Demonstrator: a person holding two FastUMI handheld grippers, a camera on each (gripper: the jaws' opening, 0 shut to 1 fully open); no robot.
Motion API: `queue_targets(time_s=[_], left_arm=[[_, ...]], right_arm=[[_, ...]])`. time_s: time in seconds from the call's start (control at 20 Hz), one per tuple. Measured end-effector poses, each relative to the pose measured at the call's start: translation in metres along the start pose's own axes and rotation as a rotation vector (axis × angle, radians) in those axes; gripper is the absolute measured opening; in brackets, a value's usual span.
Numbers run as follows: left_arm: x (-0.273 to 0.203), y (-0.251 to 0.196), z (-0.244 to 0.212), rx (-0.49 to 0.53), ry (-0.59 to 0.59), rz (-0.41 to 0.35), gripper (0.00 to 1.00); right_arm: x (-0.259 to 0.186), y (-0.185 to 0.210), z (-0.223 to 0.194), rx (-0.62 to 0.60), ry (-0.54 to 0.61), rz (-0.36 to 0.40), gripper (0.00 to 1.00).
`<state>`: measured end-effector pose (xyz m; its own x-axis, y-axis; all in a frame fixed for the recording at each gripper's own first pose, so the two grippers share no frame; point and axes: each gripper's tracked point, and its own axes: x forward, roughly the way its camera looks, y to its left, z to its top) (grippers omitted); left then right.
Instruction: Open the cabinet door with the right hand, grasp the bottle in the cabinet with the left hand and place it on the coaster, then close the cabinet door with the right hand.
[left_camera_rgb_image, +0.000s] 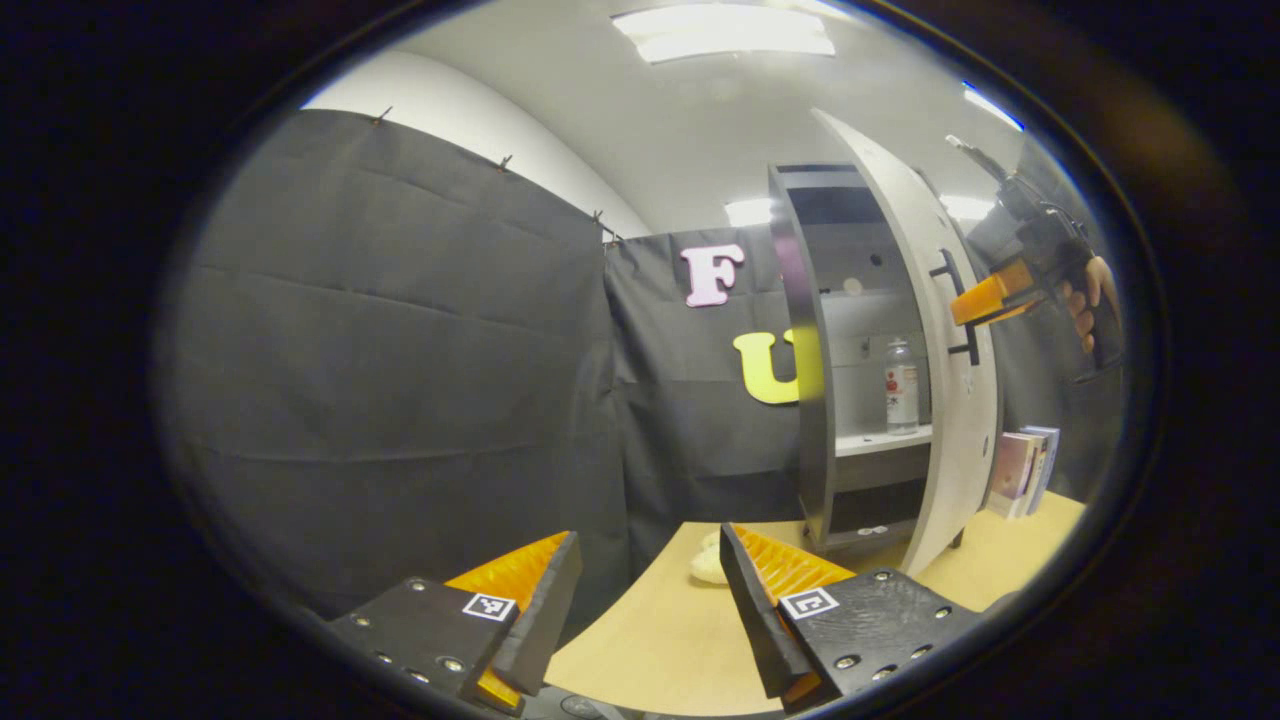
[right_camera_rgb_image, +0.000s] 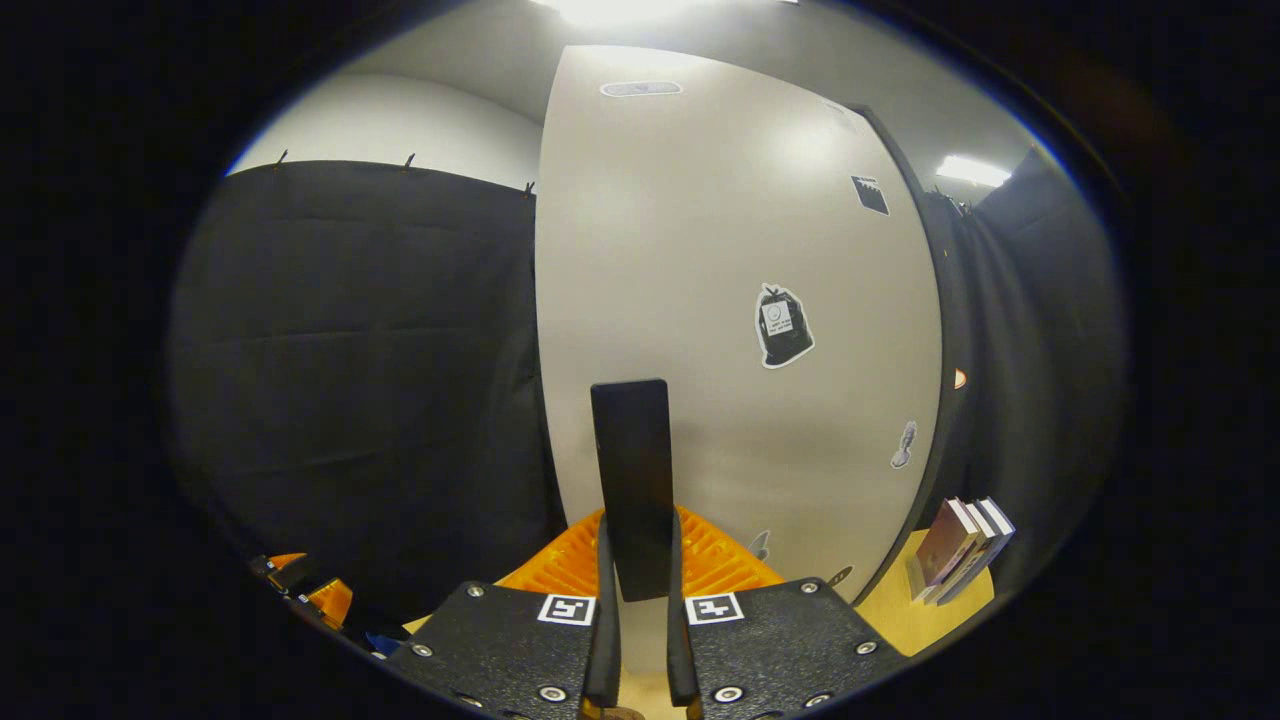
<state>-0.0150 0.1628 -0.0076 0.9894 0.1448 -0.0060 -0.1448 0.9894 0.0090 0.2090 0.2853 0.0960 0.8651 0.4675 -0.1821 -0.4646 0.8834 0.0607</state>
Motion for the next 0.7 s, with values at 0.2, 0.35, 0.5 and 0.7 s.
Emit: queue_targets(time_s=[0.2, 0.35, 0.5, 0.7], left_arm=[[0.001, -0.017, 0.004, -0.011, -0.011, -0.022, 0.80], [0.006, -0.052, 0.006, -0.024, -0.007, -0.060, 0.86], [0.004, -0.082, 0.012, -0.025, -0.019, -0.107, 0.86], [0.007, -0.117, 0.014, -0.032, -0.020, -0.157, 0.82]], right_arm=[[-0.014, -0.005, -0.001, -0.002, -0.002, 0.014, 0.19], [-0.031, -0.014, -0.002, 0.005, -0.006, 0.025, 0.19], [-0.045, -0.024, -0.002, 0.000, -0.009, 0.023, 0.18], [-0.065, -0.039, -0.003, 0.010, -0.021, 0.022, 0.18]])
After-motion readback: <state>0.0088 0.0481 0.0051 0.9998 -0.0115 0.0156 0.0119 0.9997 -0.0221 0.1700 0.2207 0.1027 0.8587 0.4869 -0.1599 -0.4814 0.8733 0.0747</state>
